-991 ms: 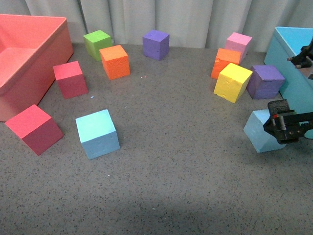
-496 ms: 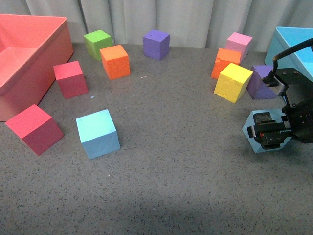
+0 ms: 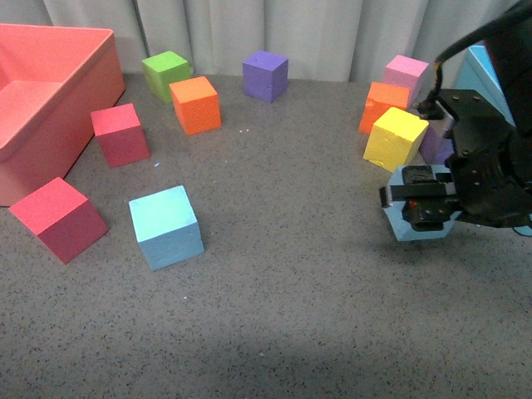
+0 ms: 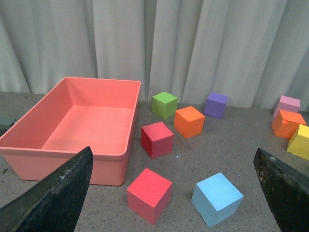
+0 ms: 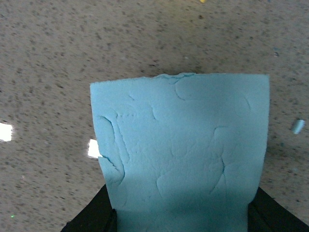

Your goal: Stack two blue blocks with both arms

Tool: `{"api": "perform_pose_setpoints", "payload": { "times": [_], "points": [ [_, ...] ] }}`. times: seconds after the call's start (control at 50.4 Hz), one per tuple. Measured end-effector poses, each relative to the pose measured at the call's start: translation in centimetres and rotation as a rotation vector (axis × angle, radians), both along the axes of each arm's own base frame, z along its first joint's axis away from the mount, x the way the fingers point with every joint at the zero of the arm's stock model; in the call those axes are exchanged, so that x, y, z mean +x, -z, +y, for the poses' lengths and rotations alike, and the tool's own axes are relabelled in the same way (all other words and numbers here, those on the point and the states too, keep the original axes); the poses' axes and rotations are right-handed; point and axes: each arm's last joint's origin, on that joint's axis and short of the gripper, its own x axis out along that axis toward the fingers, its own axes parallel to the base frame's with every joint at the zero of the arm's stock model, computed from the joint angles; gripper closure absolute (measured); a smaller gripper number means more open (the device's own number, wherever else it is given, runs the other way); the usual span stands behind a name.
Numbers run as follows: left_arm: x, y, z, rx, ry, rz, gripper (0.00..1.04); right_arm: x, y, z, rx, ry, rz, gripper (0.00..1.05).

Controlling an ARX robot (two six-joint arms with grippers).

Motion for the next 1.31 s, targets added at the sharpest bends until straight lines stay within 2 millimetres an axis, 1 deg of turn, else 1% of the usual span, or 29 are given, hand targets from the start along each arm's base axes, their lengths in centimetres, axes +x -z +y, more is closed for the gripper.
{"api": "perform_pose_setpoints", "payload": {
  "times": [0.079,0.159,0.238,0.357,0.456,0.555,0.793,0.853,0.872,0.912,1.011,1.09,1.17,1.269,1.289,1.309],
  "points": [
    [0.0,0.0,0.0,0.000,0.000,0.000,0.07,0.5,-0.1,2.0,0.022,0.012,0.006,0.63],
    [0.0,0.0,0.0,0.000,0.000,0.000,0.07,0.7,0.1,3.2,0.033,0.014,0.016,0.63],
    [0.0,0.0,0.0,0.000,0.000,0.000,0.07,0.9,0.4,4.9,0.029,0.025,0.025,0.63],
    [0.0,0.0,0.0,0.000,0.000,0.000,0.07,0.9,0.9,6.9,0.040,0.018,0.049,0.63],
    [0.0,0.0,0.0,0.000,0.000,0.000,0.07,1.1,0.9,8.3,0.042,0.010,0.063,0.63],
    [0.0,0.0,0.0,0.000,0.000,0.000,0.07,1.4,0.9,9.1,0.044,0.014,0.067,0.63],
    [0.0,0.0,0.0,0.000,0.000,0.000,0.07,1.5,1.3,9.7,0.048,0.023,0.075,0.62],
    [0.0,0.0,0.0,0.000,0.000,0.000,0.07,1.5,1.3,9.8,0.058,0.022,0.069,0.54],
    [0.0,0.0,0.0,0.000,0.000,0.000,0.07,1.6,1.3,9.9,0.063,0.023,0.066,0.50],
    [0.0,0.0,0.0,0.000,0.000,0.000,0.07,1.6,1.3,10.0,0.070,0.023,0.062,0.46],
    [0.0,0.0,0.0,0.000,0.000,0.000,0.07,1.6,1.1,10.2,0.104,0.030,0.043,0.32],
    [0.0,0.0,0.0,0.000,0.000,0.000,0.07,1.4,0.8,10.2,0.120,0.032,0.026,0.23],
    [0.0,0.0,0.0,0.000,0.000,0.000,0.07,0.9,-0.1,9.9,0.125,0.037,-0.038,0.08],
    [0.0,0.0,0.0,0.000,0.000,0.000,0.07,0.1,-2.0,9.3,0.134,0.052,-0.102,0.10],
    [0.0,0.0,0.0,0.000,0.000,0.000,0.07,0.1,-2.2,9.2,0.136,0.054,-0.112,0.10],
    [0.0,0.0,0.0,0.000,0.000,0.000,0.07,0.1,-2.2,9.2,0.119,0.055,-0.159,0.11]
  ]
}}
